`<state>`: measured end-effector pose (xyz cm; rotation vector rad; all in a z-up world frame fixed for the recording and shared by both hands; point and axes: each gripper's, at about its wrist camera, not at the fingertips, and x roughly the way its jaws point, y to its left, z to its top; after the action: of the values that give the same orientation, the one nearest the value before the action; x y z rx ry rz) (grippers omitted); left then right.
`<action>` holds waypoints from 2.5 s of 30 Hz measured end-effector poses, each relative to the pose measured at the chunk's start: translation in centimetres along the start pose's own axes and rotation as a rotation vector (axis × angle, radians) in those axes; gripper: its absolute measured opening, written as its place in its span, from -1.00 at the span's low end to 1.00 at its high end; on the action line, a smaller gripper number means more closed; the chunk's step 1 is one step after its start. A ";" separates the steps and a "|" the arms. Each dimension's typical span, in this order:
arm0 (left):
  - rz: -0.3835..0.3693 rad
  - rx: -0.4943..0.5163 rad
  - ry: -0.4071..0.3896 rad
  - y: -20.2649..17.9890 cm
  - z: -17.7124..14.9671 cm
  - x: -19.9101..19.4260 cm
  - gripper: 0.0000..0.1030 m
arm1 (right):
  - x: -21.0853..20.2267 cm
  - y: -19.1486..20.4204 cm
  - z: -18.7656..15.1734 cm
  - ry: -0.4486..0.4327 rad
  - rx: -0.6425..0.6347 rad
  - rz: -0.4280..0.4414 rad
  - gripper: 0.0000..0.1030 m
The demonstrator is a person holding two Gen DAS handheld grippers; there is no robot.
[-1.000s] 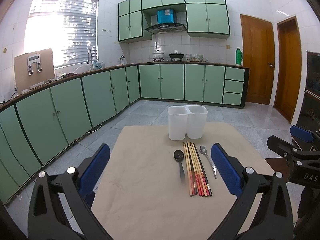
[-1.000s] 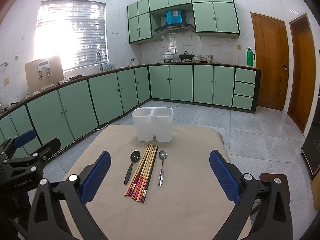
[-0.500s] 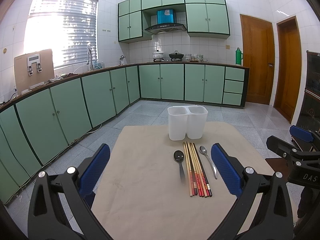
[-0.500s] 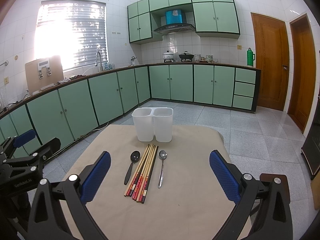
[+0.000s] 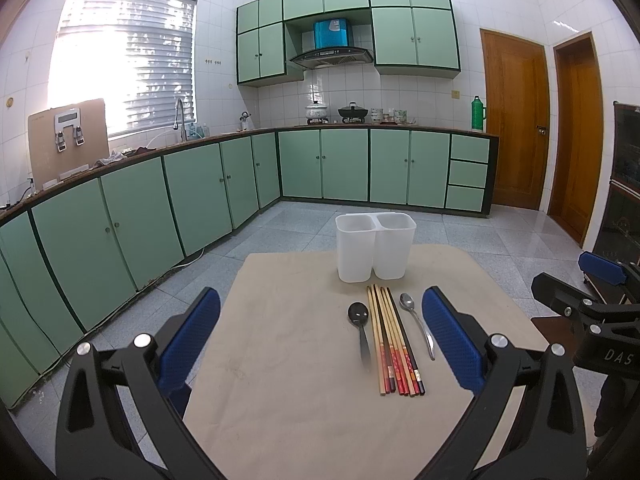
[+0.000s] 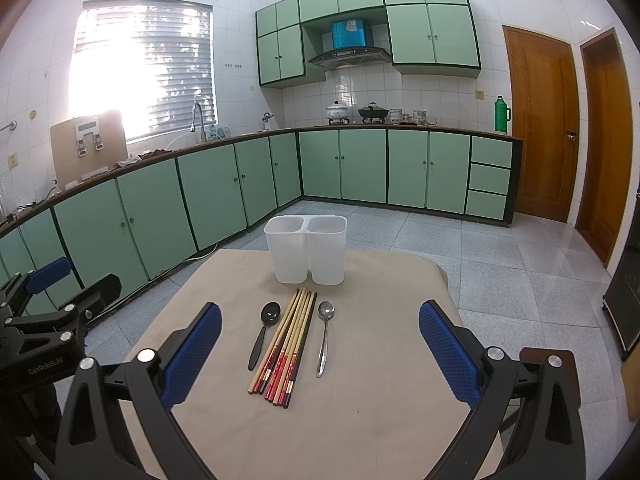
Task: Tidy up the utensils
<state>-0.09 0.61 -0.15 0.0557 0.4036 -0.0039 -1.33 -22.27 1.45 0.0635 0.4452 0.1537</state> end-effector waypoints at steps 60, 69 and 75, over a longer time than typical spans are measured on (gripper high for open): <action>0.059 0.011 0.276 2.1 -2.4 20.5 0.90 | 25.8 -2.5 -2.5 0.381 -0.012 0.043 0.42; 0.040 0.011 0.335 2.2 -3.8 23.6 0.90 | 30.3 -2.6 -3.9 0.495 -0.028 0.076 0.09; 0.010 0.018 0.358 1.5 -4.3 24.8 0.90 | 31.0 -2.8 -4.0 0.513 -0.037 0.082 -0.30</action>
<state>21.00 2.50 -13.78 0.0767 0.7615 0.0128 24.96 -19.90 -15.57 0.0043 0.9522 0.2599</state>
